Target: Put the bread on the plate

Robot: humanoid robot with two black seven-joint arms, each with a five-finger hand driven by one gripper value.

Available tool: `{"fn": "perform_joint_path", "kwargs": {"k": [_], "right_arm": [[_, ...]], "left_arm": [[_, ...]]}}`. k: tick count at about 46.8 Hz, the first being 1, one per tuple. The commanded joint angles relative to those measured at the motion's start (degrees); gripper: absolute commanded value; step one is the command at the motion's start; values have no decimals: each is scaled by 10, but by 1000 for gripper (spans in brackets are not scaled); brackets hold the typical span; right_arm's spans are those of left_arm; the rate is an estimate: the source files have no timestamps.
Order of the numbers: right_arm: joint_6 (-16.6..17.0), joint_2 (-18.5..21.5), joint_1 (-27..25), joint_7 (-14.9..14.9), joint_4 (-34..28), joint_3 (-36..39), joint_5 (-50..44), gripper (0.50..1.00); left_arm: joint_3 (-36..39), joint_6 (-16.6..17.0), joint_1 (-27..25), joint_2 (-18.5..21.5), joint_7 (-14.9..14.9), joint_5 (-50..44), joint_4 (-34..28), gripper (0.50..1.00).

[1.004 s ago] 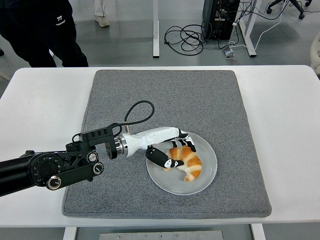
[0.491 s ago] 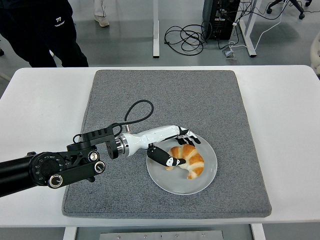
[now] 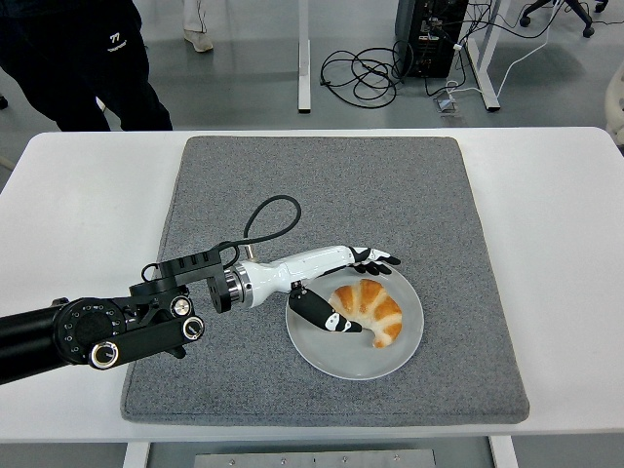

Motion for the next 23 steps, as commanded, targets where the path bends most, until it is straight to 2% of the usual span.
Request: {"fn": "perform_joint_path", "kwargs": {"k": [1,7,23], "right_arm": [[0,0,0,0,0,0,0,1000],[0,0,0,0,0,0,0,1000],[0,0,1,0,0,0,0,1000]], "left_arm": [[-2,0,-1,5,3,-2,-8,871],[-11,2,-1,22,6,-14,-33,881],[-53,-1,-9,51,4,-92,-34,925]]}}
